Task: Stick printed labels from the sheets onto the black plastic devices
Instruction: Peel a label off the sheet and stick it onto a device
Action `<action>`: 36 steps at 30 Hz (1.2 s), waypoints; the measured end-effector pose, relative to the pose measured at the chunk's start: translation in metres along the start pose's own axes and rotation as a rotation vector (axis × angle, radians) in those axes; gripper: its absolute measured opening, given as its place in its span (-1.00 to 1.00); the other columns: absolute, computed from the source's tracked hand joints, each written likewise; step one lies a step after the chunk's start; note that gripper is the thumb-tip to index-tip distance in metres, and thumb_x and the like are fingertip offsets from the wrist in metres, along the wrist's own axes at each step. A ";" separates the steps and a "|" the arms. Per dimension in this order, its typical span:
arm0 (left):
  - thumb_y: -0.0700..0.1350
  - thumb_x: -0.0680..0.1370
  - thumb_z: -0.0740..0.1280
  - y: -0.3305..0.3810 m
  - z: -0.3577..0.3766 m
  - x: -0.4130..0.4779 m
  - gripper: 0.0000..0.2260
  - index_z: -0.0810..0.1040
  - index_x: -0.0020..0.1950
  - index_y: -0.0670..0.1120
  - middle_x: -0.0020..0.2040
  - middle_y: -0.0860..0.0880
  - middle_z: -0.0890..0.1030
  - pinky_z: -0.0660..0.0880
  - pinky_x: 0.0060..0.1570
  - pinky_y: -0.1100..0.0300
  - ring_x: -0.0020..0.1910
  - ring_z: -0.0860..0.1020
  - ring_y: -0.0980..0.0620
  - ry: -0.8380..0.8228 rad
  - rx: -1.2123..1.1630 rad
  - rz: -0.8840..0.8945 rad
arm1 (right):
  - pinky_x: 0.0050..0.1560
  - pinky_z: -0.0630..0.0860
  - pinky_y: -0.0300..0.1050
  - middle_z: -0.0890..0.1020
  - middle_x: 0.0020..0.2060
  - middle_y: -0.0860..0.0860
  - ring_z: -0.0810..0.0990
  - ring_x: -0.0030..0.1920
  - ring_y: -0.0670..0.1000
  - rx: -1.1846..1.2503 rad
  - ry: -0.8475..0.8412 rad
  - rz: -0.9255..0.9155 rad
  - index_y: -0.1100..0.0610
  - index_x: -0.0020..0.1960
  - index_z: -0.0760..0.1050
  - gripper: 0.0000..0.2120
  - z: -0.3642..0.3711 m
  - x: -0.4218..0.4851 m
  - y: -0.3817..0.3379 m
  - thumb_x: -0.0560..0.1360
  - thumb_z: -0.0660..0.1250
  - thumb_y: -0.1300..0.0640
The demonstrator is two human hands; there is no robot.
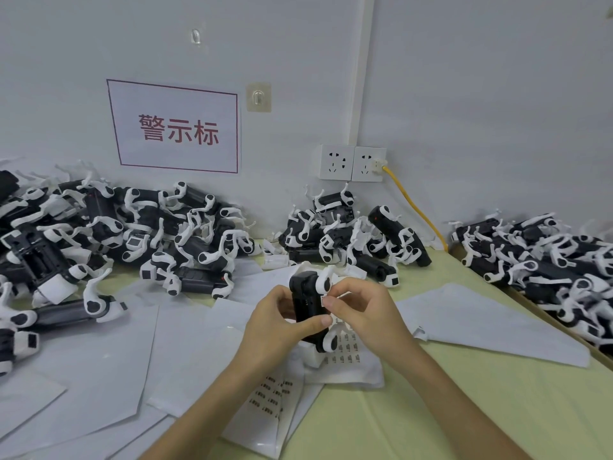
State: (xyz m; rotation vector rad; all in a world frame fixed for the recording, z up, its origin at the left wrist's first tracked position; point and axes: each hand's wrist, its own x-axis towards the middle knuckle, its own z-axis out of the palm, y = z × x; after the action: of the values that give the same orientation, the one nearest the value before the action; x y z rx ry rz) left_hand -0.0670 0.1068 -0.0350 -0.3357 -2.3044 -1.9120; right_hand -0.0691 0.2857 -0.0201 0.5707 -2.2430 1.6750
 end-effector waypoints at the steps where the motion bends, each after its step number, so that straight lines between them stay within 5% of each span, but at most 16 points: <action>1: 0.25 0.13 0.59 0.000 0.000 0.000 -0.39 0.59 0.03 -0.08 -0.06 0.05 0.73 0.59 0.16 -0.05 -0.01 0.68 0.11 0.007 0.010 0.003 | -0.24 0.49 -0.28 0.70 -0.27 -0.07 0.64 -0.27 -0.11 -0.002 0.005 -0.001 -0.09 -0.20 0.65 -0.81 0.000 0.000 0.001 0.52 0.48 0.17; 8: 0.30 0.11 0.57 0.000 0.002 -0.002 -0.38 0.58 0.00 -0.03 -0.09 0.12 0.72 0.59 0.13 0.02 -0.03 0.67 0.18 0.042 0.055 -0.003 | -0.25 0.49 -0.26 0.70 -0.27 -0.08 0.64 -0.27 -0.10 -0.008 0.039 0.002 -0.10 -0.20 0.64 -0.87 0.003 0.000 0.004 0.49 0.47 0.10; 13: 0.11 0.28 0.68 -0.004 0.003 -0.001 -0.56 0.57 0.00 0.00 -0.10 0.21 0.70 0.56 0.05 0.17 -0.07 0.65 0.27 0.079 0.117 -0.002 | -0.24 0.52 -0.20 0.70 -0.28 -0.06 0.66 -0.27 -0.07 -0.017 0.055 0.010 -0.02 -0.20 0.64 -0.89 0.004 0.000 0.007 0.50 0.48 0.13; 20: 0.12 0.29 0.67 -0.006 0.004 -0.001 -0.57 0.56 0.00 0.04 -0.10 0.26 0.69 0.55 0.05 0.18 -0.07 0.63 0.31 0.103 0.159 -0.002 | -0.20 0.59 -0.07 0.70 -0.30 -0.03 0.69 -0.27 0.02 -0.008 0.070 0.040 0.05 -0.19 0.63 -0.87 0.005 0.000 0.010 0.52 0.49 0.19; 29: 0.10 0.29 0.68 -0.005 0.005 -0.002 -0.57 0.57 0.00 0.03 -0.09 0.24 0.70 0.55 0.06 0.17 -0.05 0.63 0.30 0.098 0.153 0.021 | 0.02 0.60 0.17 0.69 -0.25 0.14 0.67 -0.19 0.14 0.023 0.086 0.113 0.20 -0.20 0.64 -0.87 0.004 0.001 0.008 0.48 0.53 0.18; 36: 0.04 0.35 0.65 -0.001 0.003 -0.003 -0.64 0.59 0.02 0.00 -0.07 0.15 0.72 0.58 0.10 0.10 0.00 0.67 0.20 0.050 0.101 0.070 | -0.18 0.48 -0.23 0.63 -0.36 -0.02 0.58 -0.30 -0.09 0.115 0.071 0.196 0.10 -0.35 0.53 -0.71 0.001 0.001 0.008 0.46 0.55 0.07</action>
State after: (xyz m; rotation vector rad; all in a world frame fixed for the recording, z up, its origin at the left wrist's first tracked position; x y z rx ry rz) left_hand -0.0642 0.1090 -0.0376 -0.3476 -2.3150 -1.7441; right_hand -0.0739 0.2863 -0.0269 0.3189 -2.2250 1.8968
